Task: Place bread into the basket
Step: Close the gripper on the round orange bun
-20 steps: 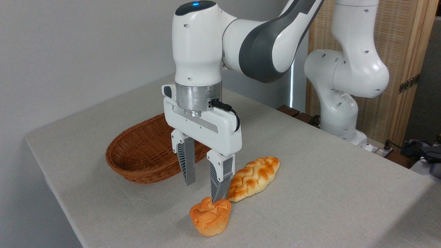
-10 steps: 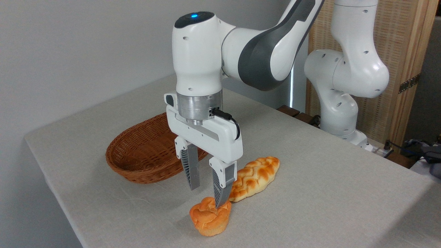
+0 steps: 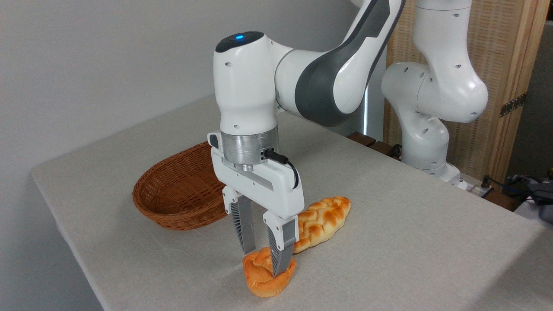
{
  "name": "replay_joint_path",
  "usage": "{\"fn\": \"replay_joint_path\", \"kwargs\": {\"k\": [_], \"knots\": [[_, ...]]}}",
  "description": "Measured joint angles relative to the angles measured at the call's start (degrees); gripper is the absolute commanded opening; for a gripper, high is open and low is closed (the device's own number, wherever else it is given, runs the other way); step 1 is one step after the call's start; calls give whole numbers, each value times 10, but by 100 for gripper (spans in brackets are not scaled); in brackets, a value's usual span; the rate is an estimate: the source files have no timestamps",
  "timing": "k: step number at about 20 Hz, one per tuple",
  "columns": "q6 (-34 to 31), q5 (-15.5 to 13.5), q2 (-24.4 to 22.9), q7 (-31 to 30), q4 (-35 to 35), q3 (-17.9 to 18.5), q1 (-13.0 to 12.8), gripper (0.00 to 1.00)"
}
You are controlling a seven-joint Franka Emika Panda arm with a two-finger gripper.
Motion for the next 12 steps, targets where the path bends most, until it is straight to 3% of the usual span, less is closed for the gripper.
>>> {"fn": "replay_joint_path", "kwargs": {"k": [4, 12], "knots": [[15, 26, 3, 0, 0, 2, 0, 100], [24, 28, 8, 43, 0, 17, 1, 100]]}}
